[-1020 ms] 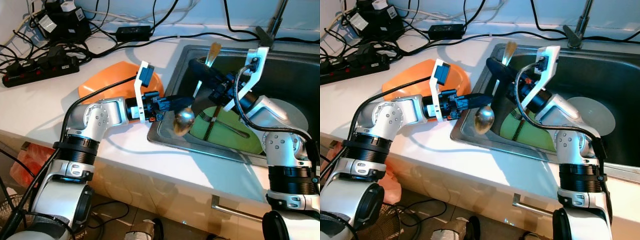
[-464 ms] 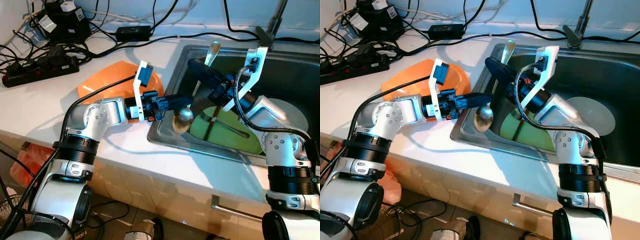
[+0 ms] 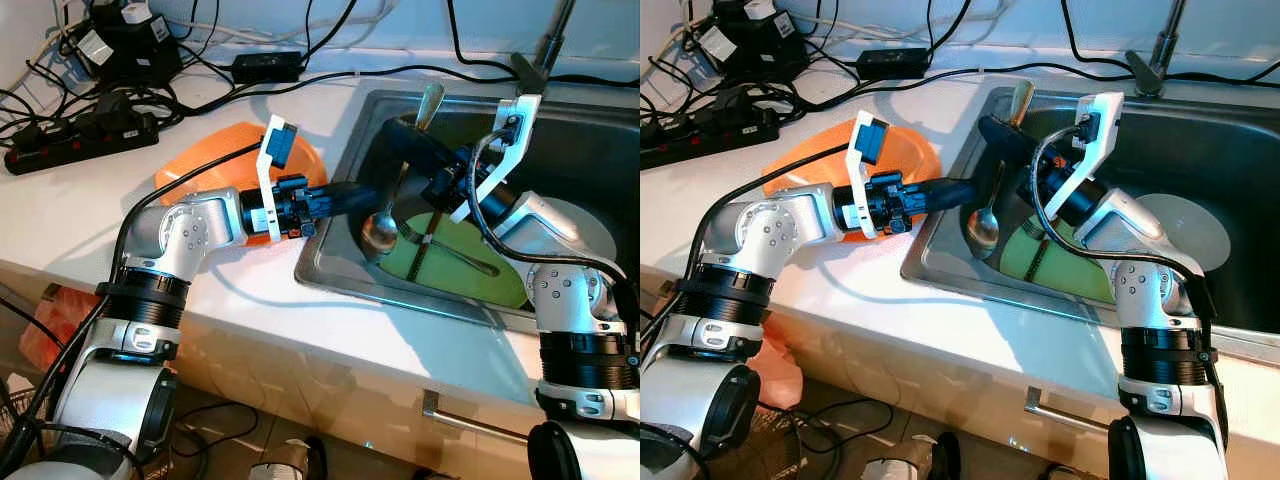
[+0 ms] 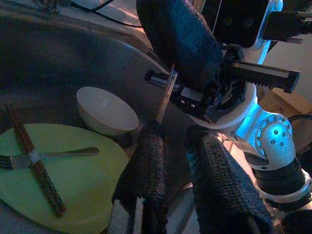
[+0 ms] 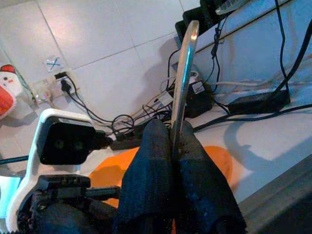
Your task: Kitchen organization
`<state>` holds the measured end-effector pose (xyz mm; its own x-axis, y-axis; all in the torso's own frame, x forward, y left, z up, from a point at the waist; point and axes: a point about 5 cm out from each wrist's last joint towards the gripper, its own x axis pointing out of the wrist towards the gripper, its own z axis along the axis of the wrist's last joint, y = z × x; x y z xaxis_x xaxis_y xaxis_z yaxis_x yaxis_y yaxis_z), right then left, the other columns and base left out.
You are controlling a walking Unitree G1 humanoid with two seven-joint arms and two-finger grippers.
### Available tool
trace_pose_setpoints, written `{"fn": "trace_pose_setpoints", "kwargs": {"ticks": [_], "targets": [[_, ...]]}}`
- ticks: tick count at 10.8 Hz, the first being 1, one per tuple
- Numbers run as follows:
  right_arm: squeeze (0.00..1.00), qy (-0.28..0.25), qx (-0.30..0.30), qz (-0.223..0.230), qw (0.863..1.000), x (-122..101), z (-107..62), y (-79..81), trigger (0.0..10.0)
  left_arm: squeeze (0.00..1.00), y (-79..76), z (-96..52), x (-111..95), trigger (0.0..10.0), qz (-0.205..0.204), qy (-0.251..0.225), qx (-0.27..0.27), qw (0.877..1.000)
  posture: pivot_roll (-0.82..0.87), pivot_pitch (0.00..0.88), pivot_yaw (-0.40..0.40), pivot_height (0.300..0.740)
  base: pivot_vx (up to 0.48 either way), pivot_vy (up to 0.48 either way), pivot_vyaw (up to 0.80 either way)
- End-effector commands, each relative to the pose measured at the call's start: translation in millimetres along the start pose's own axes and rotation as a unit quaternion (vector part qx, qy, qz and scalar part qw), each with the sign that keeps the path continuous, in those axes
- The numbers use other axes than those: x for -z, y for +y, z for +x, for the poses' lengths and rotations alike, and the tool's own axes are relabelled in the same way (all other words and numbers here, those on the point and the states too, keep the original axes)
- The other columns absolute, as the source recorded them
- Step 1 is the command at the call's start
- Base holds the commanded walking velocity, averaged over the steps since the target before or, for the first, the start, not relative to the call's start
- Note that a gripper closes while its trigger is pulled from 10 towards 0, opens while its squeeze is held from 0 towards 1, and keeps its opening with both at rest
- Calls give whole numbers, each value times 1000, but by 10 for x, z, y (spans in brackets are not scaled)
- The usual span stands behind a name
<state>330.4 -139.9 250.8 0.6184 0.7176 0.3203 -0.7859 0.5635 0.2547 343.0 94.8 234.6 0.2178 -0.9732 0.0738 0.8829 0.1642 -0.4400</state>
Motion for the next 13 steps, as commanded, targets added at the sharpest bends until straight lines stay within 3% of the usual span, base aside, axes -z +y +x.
{"fn": "trace_pose_setpoints", "kwargs": {"ticks": [1,6,7,8,9,11,13], "targets": [[0,0,9,1,1000,16,2,-26,0,1000,-19,-52,4,10000,15,6,-5,1000,102,116,148,740,0,0,0],[0,-9,84,-46,995,-54,-18,-243,0,1000,-106,-110,206,10000,68,78,-12,995,110,122,144,740,0,0,0],[0,8,109,-85,990,-15,-32,-318,0,1000,-100,-125,228,10000,76,85,-21,993,110,122,144,740,0,0,0],[0,63,133,-161,976,105,-60,-404,0,1000,-83,-130,221,10000,83,77,-38,993,115,123,144,740,0,0,0],[0,91,137,-198,966,173,-78,-440,0,1000,-71,-126,205,10000,89,68,-49,993,115,123,144,740,0,0,0],[0,206,168,-309,913,442,-213,-698,0,1000,-23,-107,184,10000,112,53,-87,989,134,126,140,740,0,0,0],[0,241,205,-335,887,466,-307,-868,0,1000,-34,-112,269,10000,123,77,-88,985,134,126,140,740,0,0,0]]}}
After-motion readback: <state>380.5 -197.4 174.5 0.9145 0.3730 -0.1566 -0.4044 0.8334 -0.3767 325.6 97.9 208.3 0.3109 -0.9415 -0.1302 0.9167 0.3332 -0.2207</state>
